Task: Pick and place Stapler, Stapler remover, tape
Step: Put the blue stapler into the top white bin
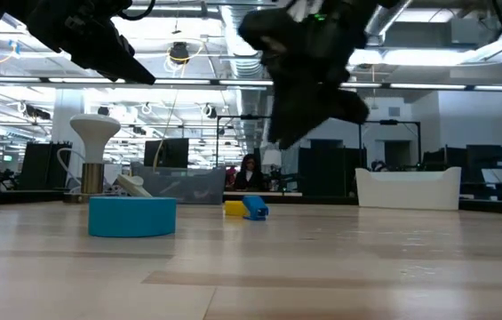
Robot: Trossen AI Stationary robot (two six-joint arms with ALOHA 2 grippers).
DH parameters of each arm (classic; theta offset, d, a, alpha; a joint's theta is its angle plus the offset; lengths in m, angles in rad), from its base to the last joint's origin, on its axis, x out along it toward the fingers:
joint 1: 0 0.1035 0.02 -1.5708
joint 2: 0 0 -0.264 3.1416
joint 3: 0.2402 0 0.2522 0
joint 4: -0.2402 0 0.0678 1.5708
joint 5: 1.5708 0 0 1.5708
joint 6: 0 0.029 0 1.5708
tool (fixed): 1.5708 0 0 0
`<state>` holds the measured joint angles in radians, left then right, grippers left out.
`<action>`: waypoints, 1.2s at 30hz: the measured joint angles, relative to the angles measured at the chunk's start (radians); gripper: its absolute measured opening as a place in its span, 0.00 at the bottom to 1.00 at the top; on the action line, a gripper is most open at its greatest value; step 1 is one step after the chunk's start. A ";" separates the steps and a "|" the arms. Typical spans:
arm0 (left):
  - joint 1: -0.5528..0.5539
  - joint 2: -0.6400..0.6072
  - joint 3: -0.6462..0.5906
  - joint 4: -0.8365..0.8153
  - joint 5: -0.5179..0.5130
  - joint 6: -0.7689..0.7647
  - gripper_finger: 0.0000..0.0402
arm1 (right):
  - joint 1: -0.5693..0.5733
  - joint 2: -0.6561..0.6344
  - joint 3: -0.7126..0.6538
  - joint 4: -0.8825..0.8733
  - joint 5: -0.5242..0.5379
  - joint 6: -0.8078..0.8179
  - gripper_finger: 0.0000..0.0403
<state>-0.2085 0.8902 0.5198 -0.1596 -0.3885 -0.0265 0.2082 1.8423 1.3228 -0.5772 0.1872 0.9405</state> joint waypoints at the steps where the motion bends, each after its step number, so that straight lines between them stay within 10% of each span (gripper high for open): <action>1: 0.000 0.000 0.000 0.000 0.000 0.000 0.01 | 0.000 0.019 0.028 -0.022 0.002 -0.001 0.19; 13: 0.000 0.001 0.000 -0.005 0.000 0.000 0.01 | -0.016 0.242 0.295 -0.228 0.031 -0.084 0.16; 36: 0.000 0.001 0.000 -0.027 0.000 -0.001 0.01 | -0.054 0.291 0.320 -0.253 -0.088 -0.105 0.16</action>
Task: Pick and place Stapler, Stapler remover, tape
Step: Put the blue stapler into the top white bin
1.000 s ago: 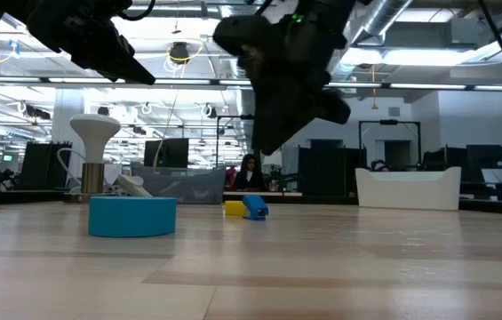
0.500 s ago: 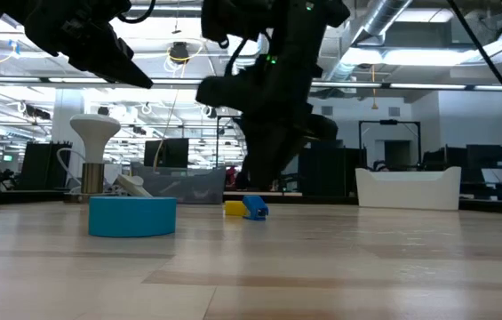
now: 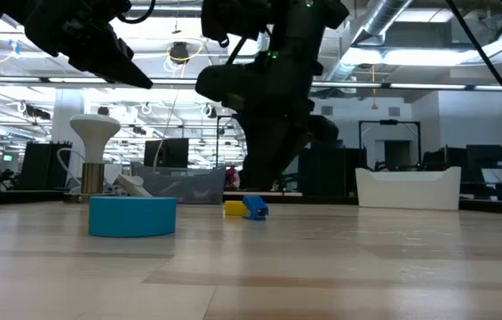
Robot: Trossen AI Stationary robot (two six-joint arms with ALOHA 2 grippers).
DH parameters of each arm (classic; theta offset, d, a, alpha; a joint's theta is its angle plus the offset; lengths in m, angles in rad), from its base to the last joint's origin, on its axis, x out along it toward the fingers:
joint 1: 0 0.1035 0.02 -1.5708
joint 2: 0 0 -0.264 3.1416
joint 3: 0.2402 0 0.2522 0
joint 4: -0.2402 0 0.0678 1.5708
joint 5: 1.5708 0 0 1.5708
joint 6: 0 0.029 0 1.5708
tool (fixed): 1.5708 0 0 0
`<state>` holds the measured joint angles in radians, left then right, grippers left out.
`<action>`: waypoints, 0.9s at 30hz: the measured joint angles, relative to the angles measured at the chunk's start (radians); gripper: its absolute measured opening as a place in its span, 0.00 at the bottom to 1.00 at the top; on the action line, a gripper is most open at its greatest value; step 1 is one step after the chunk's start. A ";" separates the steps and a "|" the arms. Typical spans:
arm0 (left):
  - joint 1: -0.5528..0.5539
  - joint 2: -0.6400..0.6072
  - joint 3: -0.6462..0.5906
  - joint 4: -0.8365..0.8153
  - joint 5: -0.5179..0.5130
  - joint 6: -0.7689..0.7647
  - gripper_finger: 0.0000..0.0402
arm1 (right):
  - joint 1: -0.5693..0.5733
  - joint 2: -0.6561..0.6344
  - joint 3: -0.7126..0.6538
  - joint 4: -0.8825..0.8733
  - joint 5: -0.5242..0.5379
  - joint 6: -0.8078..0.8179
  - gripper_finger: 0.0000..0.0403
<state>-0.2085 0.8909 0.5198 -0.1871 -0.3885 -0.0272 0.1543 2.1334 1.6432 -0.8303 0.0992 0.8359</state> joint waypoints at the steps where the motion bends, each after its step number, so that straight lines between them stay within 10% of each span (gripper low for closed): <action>1: 0.000 0.000 0.000 0.000 0.000 0.000 0.01 | -0.001 0.000 0.000 0.000 -0.024 0.000 0.16; 14: 0.000 0.000 0.000 -0.002 0.000 0.000 0.01 | 0.002 0.000 0.000 -0.003 -0.227 -0.072 0.16; 27: 0.000 0.000 0.000 -0.008 0.000 0.000 0.01 | 0.013 0.000 0.000 -0.003 0.072 0.124 0.32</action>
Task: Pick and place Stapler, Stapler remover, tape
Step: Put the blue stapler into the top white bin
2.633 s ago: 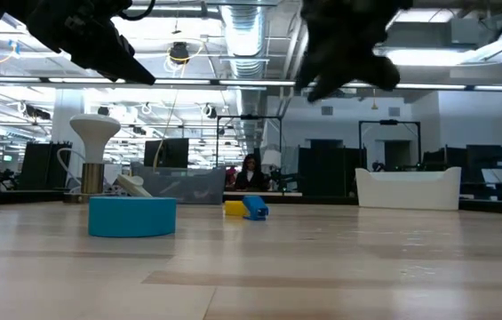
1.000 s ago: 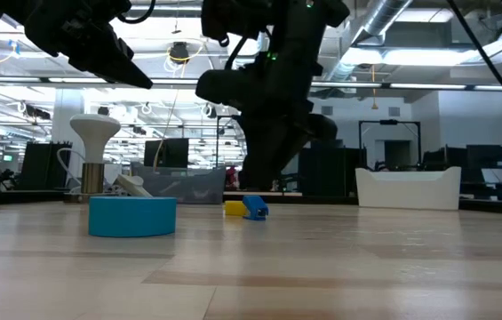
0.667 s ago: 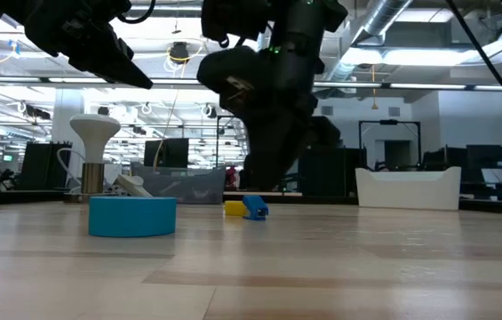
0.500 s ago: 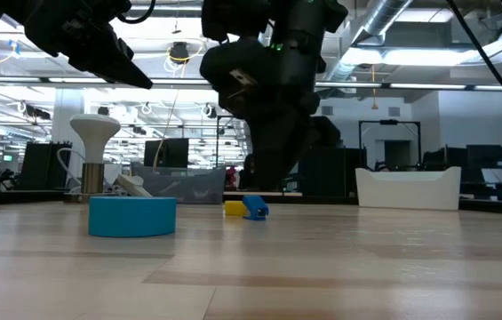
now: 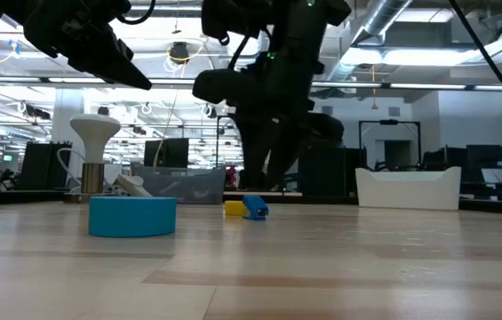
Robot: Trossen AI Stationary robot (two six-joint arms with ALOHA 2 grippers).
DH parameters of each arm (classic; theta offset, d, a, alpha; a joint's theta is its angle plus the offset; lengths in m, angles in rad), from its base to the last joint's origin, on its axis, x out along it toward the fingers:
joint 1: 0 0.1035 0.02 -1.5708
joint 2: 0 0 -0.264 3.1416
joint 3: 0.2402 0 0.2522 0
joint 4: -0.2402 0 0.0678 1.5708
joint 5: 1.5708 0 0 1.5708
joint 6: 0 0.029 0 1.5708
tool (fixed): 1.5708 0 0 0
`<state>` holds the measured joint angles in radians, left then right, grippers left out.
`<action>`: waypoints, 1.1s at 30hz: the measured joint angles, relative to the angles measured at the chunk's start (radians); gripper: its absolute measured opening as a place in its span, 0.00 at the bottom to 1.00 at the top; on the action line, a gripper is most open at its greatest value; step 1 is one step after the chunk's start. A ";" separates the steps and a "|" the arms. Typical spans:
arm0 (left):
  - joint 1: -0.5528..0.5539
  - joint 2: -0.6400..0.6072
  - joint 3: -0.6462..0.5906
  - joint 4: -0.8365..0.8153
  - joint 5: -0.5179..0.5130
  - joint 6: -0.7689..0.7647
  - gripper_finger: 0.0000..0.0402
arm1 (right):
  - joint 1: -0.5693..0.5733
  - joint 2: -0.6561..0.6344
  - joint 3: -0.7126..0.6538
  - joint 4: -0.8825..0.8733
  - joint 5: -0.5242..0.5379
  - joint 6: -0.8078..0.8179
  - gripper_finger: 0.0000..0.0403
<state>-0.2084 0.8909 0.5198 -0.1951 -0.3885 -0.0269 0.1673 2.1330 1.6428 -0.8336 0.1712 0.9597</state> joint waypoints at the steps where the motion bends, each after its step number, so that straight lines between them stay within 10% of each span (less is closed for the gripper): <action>1: 0.000 0.000 0.000 0.000 0.000 0.000 0.01 | 0.000 0.000 0.000 0.007 0.001 0.001 0.34; 12: 0.000 0.000 0.000 -0.005 0.000 0.000 0.01 | -0.001 0.053 0.002 0.076 -0.015 0.027 0.51; 33: 0.010 0.000 -0.030 -0.006 -0.007 0.000 0.01 | 0.001 0.086 -0.001 0.045 -0.062 -0.317 0.23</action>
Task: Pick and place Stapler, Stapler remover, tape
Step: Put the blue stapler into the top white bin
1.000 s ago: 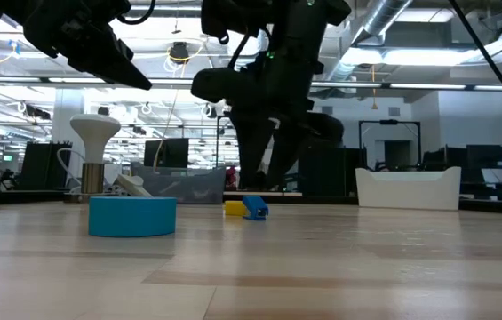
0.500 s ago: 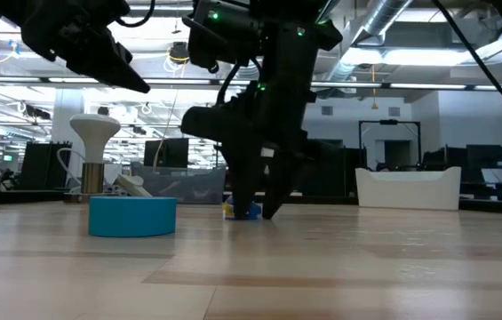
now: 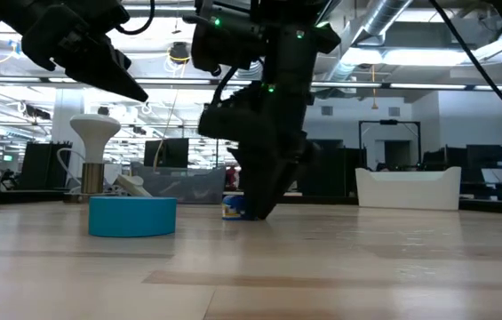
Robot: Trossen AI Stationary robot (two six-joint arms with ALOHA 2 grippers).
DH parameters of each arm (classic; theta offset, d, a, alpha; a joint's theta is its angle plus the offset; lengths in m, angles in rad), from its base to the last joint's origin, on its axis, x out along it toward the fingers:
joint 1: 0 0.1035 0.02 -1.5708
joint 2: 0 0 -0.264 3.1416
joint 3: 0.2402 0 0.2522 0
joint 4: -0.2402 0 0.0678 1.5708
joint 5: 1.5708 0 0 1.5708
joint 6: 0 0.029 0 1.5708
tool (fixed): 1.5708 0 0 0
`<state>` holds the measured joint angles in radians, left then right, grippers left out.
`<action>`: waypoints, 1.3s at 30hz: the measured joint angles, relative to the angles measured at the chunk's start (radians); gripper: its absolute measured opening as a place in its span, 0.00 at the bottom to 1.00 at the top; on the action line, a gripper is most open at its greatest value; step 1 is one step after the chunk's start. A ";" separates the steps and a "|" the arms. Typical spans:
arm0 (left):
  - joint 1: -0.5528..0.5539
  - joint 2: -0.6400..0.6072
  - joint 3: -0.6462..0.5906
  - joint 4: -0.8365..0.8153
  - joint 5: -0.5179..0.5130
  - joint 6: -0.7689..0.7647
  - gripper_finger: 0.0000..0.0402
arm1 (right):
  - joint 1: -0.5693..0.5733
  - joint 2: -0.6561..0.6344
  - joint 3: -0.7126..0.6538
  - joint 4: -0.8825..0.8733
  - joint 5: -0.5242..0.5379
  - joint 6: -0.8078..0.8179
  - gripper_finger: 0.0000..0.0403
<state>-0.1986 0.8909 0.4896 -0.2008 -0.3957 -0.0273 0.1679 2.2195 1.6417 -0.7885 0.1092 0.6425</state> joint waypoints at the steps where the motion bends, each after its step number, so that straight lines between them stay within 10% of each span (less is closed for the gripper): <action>1: 0.000 0.000 0.000 0.000 0.000 0.000 0.01 | 0.003 -0.001 0.001 -0.007 -0.026 -0.050 0.23; 8: 0.000 0.000 0.000 0.000 0.000 0.000 0.01 | 0.039 -0.033 0.062 -0.139 -0.120 -0.283 0.23; 22: 0.000 0.000 0.000 0.000 0.000 0.000 0.01 | 0.048 -0.058 0.080 -0.089 0.033 -0.694 0.30; 31: 0.000 0.000 0.000 0.000 0.000 0.000 0.01 | 0.034 -0.059 0.070 -0.073 0.094 -0.760 0.49; 39: 0.000 0.000 0.000 0.000 0.000 0.000 0.01 | -0.002 -0.057 0.014 -0.018 0.064 -0.803 0.43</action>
<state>-0.1986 0.8909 0.4896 -0.2012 -0.3958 -0.0273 0.1657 2.1627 1.6562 -0.8061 0.1731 -0.1601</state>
